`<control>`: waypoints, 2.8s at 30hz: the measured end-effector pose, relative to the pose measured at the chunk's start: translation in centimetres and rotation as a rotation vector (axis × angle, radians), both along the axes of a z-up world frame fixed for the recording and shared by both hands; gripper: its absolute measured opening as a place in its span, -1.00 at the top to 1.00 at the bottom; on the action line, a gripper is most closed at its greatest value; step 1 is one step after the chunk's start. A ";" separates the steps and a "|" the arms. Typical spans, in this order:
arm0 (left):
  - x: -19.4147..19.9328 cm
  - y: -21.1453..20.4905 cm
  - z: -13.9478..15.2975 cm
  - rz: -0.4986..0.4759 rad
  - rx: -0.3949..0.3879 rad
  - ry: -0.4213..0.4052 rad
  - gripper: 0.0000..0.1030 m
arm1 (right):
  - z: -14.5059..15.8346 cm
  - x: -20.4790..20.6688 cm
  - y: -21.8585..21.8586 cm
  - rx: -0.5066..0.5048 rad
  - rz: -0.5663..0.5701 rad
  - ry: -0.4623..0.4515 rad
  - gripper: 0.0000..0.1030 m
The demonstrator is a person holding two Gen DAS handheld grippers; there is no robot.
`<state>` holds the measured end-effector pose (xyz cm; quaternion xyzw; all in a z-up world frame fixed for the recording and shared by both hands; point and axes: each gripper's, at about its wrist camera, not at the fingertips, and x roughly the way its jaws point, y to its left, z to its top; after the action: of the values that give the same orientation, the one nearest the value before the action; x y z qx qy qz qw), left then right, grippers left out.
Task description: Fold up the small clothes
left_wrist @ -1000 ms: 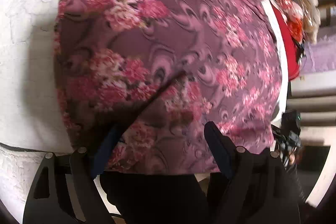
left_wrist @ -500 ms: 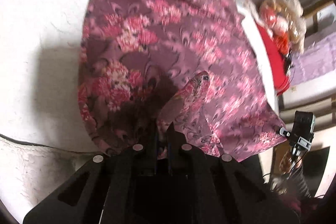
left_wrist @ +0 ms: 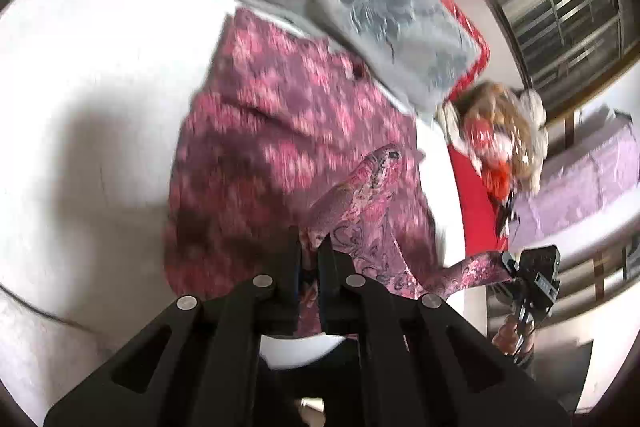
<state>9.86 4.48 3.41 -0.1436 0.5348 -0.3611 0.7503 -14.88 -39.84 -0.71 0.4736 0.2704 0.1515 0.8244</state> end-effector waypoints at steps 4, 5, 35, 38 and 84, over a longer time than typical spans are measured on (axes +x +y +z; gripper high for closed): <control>3.7 -0.3 0.6 0.075 -0.036 -0.006 0.92 | 1.5 3.9 -1.6 -0.022 -0.029 -0.020 0.77; 4.9 -0.5 0.7 0.097 -0.047 -0.010 0.92 | 1.7 4.7 -2.1 -0.025 -0.037 -0.024 0.77; 26.3 -3.3 -6.3 0.430 -0.087 0.171 0.35 | -4.4 24.0 -16.6 0.235 -0.417 0.002 -0.19; 25.7 -3.8 -6.8 0.385 -0.034 0.175 0.03 | -4.0 21.8 -17.9 0.163 -0.464 0.043 -0.20; 18.9 -10.9 -6.9 0.343 0.365 -0.111 -0.26 | -3.4 25.2 -10.6 -0.399 -0.440 0.247 0.12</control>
<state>28.71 -6.43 -3.45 -0.0745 0.5171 -0.1337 0.8421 10.33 -50.42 -4.12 0.3646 0.2836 -0.1450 0.8750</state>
